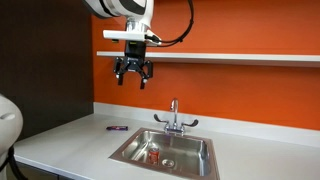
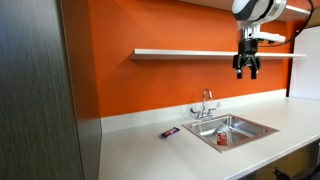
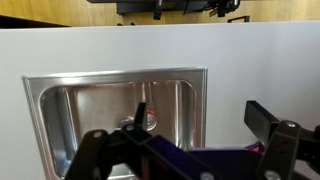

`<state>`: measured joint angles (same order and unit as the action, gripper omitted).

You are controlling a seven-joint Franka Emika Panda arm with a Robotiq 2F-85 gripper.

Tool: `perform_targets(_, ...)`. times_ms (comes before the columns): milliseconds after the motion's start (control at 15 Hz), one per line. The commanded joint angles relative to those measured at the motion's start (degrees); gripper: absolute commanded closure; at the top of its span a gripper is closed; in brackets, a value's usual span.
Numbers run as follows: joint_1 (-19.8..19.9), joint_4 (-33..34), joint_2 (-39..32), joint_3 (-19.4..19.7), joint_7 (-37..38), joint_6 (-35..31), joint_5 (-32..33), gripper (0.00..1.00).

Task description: Take the red can out of the sink and place it on the left side of the counter.

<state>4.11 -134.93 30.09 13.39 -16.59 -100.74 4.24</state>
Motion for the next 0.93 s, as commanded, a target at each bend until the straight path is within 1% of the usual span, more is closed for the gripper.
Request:
perform_targets(0, 0.3, -2.4, -0.9, -0.3, -1.0, -4.9, -1.3, 0.0)
perform_targets(400, 0.6, -5.4, -5.3, -0.3, -1.2, -12.1, -0.4, 0.0)
perform_targets(867, 0.7, -6.5, -14.3, -0.5, -1.5, -20.7, -0.5, 0.0)
